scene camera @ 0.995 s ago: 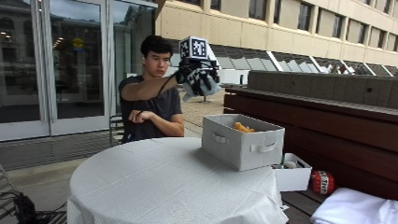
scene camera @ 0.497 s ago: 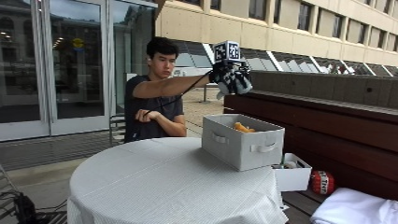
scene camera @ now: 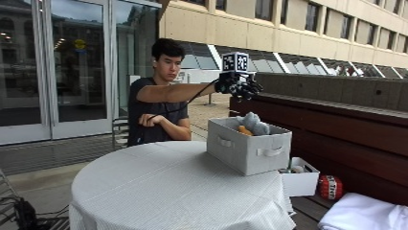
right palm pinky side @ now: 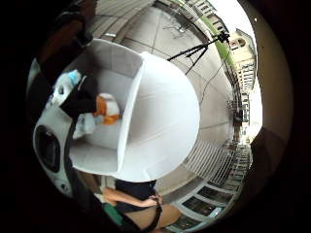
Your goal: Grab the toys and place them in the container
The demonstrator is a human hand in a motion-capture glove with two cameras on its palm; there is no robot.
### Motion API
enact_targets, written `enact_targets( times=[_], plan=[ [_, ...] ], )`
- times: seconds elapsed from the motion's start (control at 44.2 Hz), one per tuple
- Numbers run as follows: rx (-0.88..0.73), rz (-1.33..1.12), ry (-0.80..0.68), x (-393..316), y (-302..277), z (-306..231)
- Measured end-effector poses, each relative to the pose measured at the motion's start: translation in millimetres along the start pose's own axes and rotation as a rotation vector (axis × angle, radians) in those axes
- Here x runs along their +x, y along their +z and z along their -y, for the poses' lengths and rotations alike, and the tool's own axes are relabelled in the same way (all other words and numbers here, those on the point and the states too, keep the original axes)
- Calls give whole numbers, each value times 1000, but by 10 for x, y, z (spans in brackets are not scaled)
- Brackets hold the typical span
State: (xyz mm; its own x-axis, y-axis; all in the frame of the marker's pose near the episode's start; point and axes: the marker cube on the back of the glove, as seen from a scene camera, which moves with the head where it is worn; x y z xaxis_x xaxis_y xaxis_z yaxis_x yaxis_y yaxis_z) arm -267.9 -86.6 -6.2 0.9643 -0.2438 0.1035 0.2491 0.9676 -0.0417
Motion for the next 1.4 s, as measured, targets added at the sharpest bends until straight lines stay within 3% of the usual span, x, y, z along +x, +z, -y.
enact_targets(
  times=[0.181,0.791,1.108,1.221,1.311,1.402],
  plan=[
    [19,-12,13,322,-16,-119],
    [99,-108,195,2424,209,-998],
    [43,-95,244,3049,543,-1347],
    [-19,-104,353,3133,608,-1441],
    [18,-120,226,3259,665,-1518],
    [43,-139,216,3321,707,-1562]
  ],
)
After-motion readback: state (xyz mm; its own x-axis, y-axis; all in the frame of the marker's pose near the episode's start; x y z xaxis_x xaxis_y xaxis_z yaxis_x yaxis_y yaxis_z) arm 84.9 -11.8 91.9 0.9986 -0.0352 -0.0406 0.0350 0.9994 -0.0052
